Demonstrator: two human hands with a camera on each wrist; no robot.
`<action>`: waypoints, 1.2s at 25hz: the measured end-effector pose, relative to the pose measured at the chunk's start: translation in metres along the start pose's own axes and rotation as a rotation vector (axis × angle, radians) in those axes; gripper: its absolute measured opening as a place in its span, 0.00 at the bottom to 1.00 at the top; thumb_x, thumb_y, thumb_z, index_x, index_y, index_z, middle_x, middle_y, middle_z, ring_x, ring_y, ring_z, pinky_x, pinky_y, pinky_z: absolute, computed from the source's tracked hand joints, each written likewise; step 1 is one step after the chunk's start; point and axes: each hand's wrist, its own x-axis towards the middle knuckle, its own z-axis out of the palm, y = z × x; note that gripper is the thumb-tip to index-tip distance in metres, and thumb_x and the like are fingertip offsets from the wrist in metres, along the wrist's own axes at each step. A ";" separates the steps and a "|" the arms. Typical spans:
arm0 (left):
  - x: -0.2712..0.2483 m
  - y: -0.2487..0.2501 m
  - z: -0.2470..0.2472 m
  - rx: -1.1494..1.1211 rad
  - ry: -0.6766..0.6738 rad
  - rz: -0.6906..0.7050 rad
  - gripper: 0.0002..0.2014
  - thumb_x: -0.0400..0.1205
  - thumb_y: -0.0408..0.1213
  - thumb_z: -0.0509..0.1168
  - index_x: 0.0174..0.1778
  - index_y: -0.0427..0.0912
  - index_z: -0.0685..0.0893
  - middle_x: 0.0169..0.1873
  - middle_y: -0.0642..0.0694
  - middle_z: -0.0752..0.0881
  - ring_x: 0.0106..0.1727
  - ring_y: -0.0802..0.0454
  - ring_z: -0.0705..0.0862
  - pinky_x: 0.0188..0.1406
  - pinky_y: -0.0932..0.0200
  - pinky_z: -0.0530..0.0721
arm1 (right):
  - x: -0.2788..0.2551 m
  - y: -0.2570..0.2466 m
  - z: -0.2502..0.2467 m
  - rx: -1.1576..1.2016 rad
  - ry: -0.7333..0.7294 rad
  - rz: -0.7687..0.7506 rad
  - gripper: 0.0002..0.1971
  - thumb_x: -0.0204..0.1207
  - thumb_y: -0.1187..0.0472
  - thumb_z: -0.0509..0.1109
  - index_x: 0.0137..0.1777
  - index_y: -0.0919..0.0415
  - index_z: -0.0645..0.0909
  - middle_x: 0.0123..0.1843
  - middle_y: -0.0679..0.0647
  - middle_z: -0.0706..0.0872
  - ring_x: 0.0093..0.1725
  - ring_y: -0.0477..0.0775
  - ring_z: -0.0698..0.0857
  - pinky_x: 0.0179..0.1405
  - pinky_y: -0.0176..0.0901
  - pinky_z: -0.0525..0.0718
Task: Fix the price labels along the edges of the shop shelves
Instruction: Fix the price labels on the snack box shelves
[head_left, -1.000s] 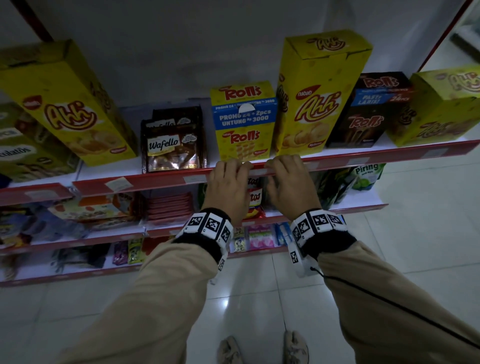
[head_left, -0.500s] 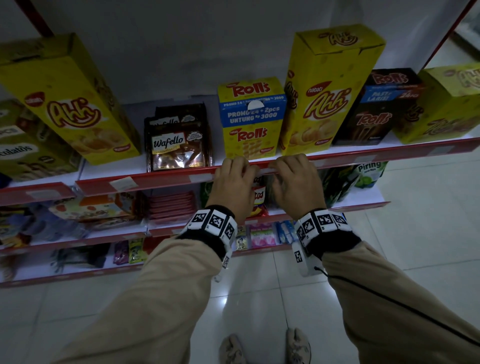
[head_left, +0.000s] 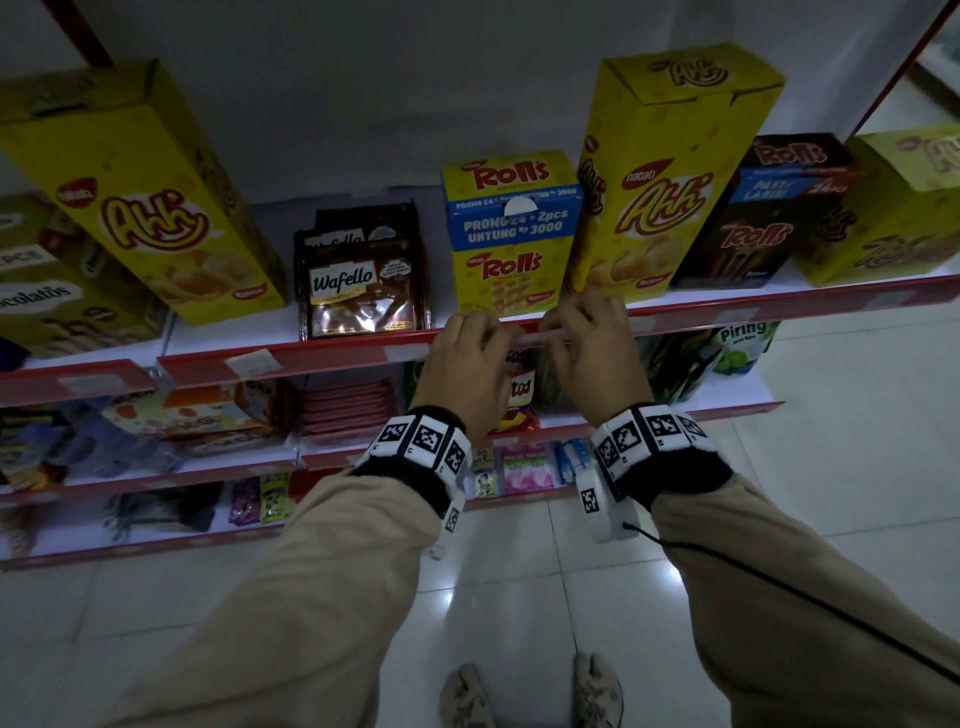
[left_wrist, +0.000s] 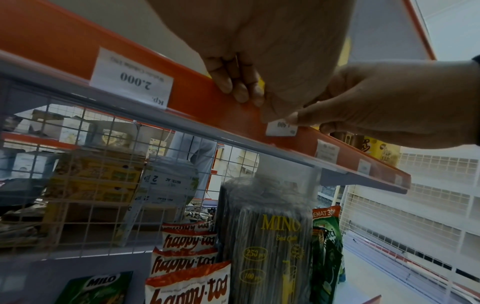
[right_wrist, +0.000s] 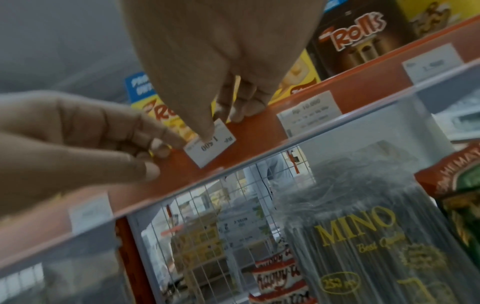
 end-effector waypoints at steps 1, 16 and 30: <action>0.000 -0.001 -0.001 -0.011 0.007 0.004 0.18 0.73 0.28 0.67 0.60 0.35 0.82 0.53 0.36 0.81 0.54 0.36 0.78 0.53 0.43 0.79 | 0.001 0.000 -0.001 0.059 0.017 0.020 0.05 0.75 0.69 0.68 0.49 0.64 0.83 0.52 0.62 0.83 0.54 0.65 0.76 0.51 0.51 0.76; 0.007 -0.003 0.002 -0.255 0.103 -0.167 0.08 0.84 0.36 0.63 0.47 0.35 0.82 0.46 0.39 0.84 0.50 0.41 0.77 0.49 0.50 0.75 | -0.006 -0.027 0.010 0.795 0.055 0.407 0.12 0.75 0.66 0.73 0.57 0.63 0.80 0.48 0.56 0.88 0.43 0.47 0.87 0.43 0.37 0.85; 0.007 -0.006 0.000 -0.325 0.129 -0.182 0.12 0.85 0.42 0.62 0.49 0.35 0.82 0.45 0.41 0.85 0.49 0.44 0.78 0.42 0.57 0.71 | 0.008 -0.014 -0.006 0.785 -0.018 0.370 0.06 0.76 0.64 0.73 0.50 0.67 0.83 0.47 0.59 0.90 0.48 0.52 0.88 0.49 0.44 0.87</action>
